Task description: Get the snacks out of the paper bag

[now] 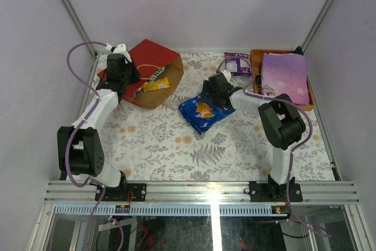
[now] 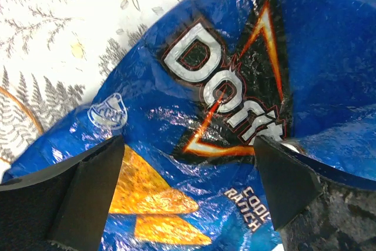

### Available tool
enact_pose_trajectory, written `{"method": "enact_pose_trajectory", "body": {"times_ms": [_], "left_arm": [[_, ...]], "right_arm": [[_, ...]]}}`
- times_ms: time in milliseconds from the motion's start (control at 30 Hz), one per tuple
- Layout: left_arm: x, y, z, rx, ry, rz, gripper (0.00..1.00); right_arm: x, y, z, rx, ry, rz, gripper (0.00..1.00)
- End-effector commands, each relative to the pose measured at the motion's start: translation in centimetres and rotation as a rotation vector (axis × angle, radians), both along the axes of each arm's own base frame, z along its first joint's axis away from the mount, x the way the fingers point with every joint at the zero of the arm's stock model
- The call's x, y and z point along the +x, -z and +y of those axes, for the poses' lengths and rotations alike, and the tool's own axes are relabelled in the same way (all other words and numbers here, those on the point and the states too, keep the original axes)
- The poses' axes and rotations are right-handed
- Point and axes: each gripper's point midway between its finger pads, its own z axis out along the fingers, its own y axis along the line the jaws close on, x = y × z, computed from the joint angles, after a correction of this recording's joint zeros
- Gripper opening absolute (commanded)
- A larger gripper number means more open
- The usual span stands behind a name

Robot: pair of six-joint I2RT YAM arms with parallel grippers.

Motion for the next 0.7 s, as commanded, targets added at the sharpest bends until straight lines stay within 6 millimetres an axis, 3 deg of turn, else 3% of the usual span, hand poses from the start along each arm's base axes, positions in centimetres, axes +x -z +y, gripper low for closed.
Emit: {"method": "enact_pose_trajectory", "body": {"times_ms": [0, 133, 300, 433, 667], "left_arm": [[0.5, -2.2, 0.4, 0.011, 0.003, -0.065, 0.20], [0.4, -2.1, 0.7, 0.020, -0.006, -0.061, 0.20], [0.3, -2.2, 0.8, 0.025, -0.010, -0.066, 0.20], [0.2, -2.2, 0.8, 0.026, -0.011, -0.066, 0.20], [0.2, -2.3, 0.7, 0.022, -0.007, -0.069, 0.20]], "right_arm": [[1.4, -1.3, 0.7, -0.158, 0.003, -0.050, 0.99], [1.7, -1.3, 1.9, -0.312, -0.063, -0.068, 0.99], [1.1, 1.6, 3.1, -0.407, -0.251, 0.012, 0.99], [0.4, 2.8, 5.4, -0.345, -0.426, 0.020, 1.00], [-0.4, 1.1, 12.0, -0.116, -0.783, -0.117, 0.98]]}}
